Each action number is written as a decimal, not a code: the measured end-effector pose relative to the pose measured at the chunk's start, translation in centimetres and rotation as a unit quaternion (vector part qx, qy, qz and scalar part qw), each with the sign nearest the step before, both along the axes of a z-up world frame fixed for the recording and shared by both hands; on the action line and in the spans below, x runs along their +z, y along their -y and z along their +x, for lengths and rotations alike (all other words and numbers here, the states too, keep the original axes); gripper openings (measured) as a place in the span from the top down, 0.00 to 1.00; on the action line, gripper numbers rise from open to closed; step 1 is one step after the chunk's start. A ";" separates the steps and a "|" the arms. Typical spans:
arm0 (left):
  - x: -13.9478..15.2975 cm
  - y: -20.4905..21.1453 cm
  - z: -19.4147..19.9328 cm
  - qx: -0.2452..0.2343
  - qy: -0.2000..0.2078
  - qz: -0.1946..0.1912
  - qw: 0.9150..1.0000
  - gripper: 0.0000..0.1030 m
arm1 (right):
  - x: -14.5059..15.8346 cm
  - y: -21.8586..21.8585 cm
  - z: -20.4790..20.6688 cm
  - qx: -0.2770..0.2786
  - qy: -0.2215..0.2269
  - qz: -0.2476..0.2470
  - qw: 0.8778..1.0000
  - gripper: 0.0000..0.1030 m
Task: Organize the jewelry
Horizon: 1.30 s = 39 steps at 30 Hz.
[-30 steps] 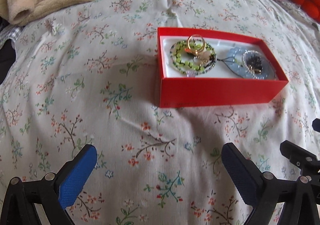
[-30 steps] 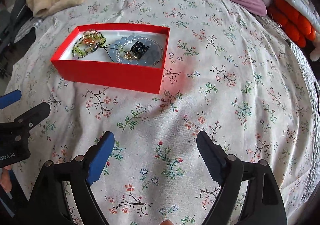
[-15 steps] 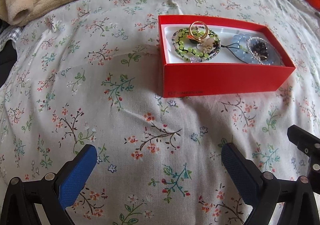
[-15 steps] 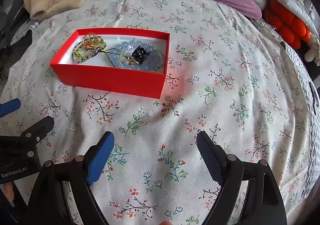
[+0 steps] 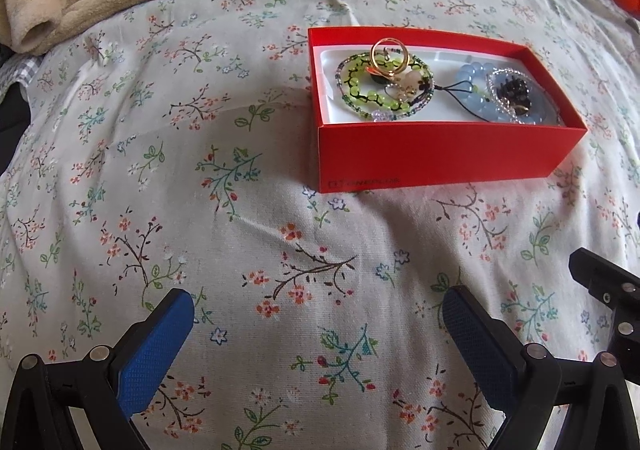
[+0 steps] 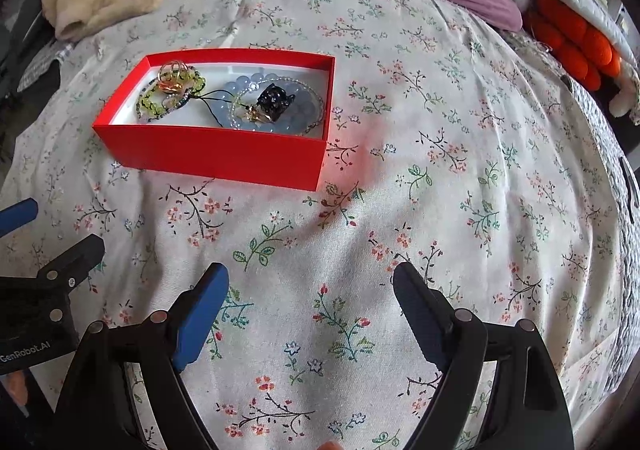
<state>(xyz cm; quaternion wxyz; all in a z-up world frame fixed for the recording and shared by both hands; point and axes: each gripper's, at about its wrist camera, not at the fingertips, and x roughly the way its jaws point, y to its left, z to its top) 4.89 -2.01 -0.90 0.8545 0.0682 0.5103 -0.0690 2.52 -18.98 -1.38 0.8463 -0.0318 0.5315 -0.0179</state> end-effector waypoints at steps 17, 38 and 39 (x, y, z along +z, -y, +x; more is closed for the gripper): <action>0.0 0.0 -0.1 0.002 -0.002 -0.003 1.000 0.01 | -0.1 0.0 0.0 -0.001 -0.003 0.002 1.000 0.16; 0.3 0.2 -0.2 0.001 0.002 -0.004 1.000 0.01 | 0.0 0.2 0.0 -0.007 -0.001 0.001 1.000 0.16; 0.3 0.2 -0.2 0.001 0.002 -0.004 1.000 0.01 | 0.0 0.2 0.0 -0.008 0.000 0.001 1.000 0.16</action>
